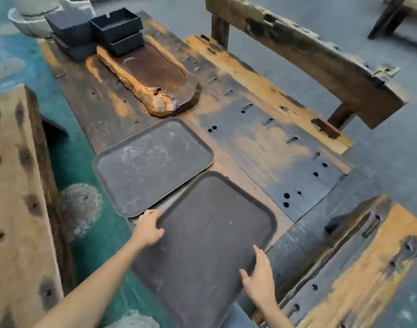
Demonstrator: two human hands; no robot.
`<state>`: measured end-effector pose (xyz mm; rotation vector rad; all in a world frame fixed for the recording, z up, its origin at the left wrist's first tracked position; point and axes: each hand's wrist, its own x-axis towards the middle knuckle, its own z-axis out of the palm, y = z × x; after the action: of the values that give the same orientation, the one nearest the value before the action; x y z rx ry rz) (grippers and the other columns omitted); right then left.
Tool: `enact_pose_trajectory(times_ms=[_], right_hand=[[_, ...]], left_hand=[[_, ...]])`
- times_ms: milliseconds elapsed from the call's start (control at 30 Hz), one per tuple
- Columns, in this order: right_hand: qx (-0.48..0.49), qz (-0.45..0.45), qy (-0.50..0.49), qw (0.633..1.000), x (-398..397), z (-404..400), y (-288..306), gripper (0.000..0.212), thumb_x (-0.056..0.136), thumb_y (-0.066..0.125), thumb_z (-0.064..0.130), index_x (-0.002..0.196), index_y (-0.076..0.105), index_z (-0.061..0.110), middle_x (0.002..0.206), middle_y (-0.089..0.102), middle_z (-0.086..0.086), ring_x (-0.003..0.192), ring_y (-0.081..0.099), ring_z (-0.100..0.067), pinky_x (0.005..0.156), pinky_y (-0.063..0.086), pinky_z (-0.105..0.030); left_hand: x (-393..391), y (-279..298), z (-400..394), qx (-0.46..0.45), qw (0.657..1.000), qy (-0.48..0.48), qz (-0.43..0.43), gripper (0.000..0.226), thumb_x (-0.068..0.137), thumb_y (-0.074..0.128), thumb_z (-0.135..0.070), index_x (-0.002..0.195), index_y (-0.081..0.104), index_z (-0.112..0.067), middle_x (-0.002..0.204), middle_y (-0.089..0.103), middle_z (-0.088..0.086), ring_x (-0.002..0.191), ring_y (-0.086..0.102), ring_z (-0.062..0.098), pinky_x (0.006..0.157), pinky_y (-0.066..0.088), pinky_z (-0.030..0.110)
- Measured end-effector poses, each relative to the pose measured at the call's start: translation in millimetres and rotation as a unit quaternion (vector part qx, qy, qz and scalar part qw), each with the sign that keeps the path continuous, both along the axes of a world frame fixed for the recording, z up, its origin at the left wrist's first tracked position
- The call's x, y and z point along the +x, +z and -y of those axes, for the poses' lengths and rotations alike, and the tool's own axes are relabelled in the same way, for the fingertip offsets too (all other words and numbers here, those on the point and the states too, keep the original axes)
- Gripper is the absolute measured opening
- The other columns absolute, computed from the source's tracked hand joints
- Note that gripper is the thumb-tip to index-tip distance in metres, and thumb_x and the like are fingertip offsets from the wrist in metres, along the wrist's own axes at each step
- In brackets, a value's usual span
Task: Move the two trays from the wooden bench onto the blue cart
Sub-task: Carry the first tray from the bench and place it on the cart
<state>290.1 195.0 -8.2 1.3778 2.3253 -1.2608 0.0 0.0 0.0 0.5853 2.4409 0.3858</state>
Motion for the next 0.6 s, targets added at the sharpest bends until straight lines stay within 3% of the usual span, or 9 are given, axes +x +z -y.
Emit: enact_pose_trajectory(times_ms=[200, 367, 467, 533, 600], right_hand=[[-0.088, -0.016, -0.174, 0.981, -2.6, -5.5, -15.0, 0.081, 0.080, 0.062, -0.010, 0.151, 0.036, 0.020, 0.145, 0.042, -0.011, 0.126, 0.054, -0.029, 0.104, 0.048, -0.046], [-0.150, -0.012, -0.292, 0.944, -8.0, -9.6, -30.2, 0.083, 0.078, 0.069, -0.012, 0.150, 0.035, 0.015, 0.128, 0.060, -0.008, 0.100, 0.065, -0.018, 0.102, 0.049, -0.043], [-0.195, -0.007, -0.331, 0.923, -6.8, -2.1, -39.2, 0.079, 0.079, 0.063, -0.019, 0.149, 0.036, 0.006, 0.115, 0.066, -0.008, 0.097, 0.068, -0.024, 0.101, 0.050, -0.049], [-0.188, -0.006, -0.341, 0.921, -7.5, -1.1, -43.9, 0.075, 0.076, 0.059, -0.021, 0.145, 0.042, 0.004, 0.112, 0.067, -0.009, 0.096, 0.069, -0.028, 0.098, 0.051, -0.054], [-0.188, -0.007, -0.353, 0.917, -8.5, -4.2, -47.3, 0.073, 0.077, 0.054, -0.023, 0.144, 0.042, 0.004, 0.115, 0.065, -0.012, 0.097, 0.068, -0.031, 0.096, 0.052, -0.057]], left_hand=[[-16.1, -14.1, -13.9, -0.033, 0.997, 0.051, 0.054, 0.073, 0.076, 0.069, -0.005, 0.144, 0.044, -0.010, 0.142, 0.049, 0.018, 0.132, 0.044, 0.032, 0.109, 0.035, 0.035], [-25.7, -28.7, -16.6, -0.025, 0.993, 0.065, 0.095, 0.070, 0.077, 0.070, -0.005, 0.143, 0.047, -0.009, 0.138, 0.052, 0.024, 0.128, 0.051, 0.032, 0.108, 0.039, 0.034], [-35.0, -35.1, -15.1, 0.010, 0.988, 0.084, 0.126, 0.067, 0.076, 0.065, 0.005, 0.140, 0.049, -0.007, 0.140, 0.055, 0.020, 0.130, 0.053, 0.029, 0.110, 0.040, 0.035], [-39.4, -38.0, -13.7, 0.025, 0.986, 0.095, 0.137, 0.068, 0.073, 0.059, 0.009, 0.139, 0.052, -0.009, 0.133, 0.061, 0.016, 0.123, 0.057, 0.027, 0.106, 0.042, 0.035], [-41.3, -36.3, -16.6, 0.035, 0.985, 0.097, 0.141, 0.073, 0.067, 0.052, 0.007, 0.138, 0.053, -0.012, 0.113, 0.065, 0.010, 0.103, 0.058, 0.023, 0.095, 0.045, 0.033]])
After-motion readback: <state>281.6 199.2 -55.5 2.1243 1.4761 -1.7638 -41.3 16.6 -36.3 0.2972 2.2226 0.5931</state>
